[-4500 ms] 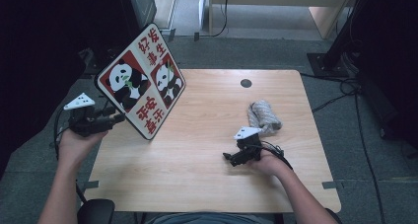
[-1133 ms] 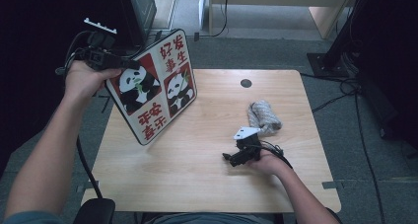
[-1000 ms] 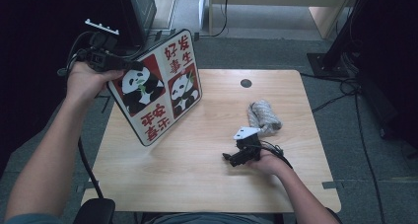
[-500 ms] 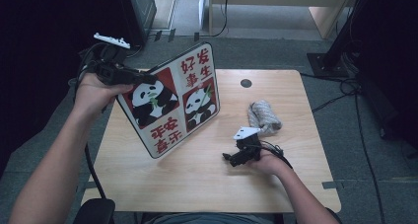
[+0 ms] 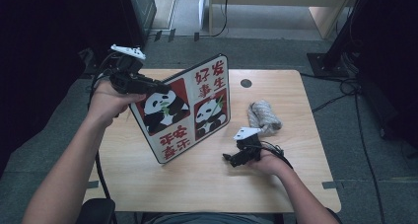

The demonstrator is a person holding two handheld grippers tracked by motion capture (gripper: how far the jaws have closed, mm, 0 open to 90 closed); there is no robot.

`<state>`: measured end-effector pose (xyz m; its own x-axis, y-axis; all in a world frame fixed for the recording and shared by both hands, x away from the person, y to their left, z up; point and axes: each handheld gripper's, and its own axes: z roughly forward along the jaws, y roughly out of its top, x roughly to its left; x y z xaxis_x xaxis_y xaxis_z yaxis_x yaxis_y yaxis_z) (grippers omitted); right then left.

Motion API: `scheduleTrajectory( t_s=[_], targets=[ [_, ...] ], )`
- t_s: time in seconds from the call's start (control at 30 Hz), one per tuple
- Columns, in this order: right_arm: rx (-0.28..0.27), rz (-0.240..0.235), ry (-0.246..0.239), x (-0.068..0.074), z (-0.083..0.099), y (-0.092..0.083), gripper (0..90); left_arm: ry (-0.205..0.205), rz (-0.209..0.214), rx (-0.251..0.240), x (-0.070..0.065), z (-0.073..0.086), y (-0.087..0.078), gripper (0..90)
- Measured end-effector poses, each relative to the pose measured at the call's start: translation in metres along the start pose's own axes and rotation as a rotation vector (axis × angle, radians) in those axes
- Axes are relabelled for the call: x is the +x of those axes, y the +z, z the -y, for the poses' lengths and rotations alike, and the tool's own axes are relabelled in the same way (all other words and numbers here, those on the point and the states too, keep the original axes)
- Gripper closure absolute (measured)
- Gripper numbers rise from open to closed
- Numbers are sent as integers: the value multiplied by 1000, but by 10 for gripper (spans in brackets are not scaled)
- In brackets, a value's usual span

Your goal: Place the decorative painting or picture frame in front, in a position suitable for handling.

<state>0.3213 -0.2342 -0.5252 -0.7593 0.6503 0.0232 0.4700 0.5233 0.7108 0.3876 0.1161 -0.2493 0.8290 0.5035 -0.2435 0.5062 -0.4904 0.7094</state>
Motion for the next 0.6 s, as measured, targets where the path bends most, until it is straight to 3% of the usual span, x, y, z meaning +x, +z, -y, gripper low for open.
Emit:
scheduleTrajectory(
  t_s=[0.13, 0.37, 0.6],
  targets=[
    [-1, 0, -1, 0, 0, 0, 0, 1, 15, -8, 1, 4, 1, 794],
    [-1, 3, -1, 0, 0, 0, 0, -51, 42, -32, 9, 12, 3, 791],
    [-1, 6, 0, 1, 1, 0, 0, -56, 63, -31, 16, 13, 3, 788]
  ],
)
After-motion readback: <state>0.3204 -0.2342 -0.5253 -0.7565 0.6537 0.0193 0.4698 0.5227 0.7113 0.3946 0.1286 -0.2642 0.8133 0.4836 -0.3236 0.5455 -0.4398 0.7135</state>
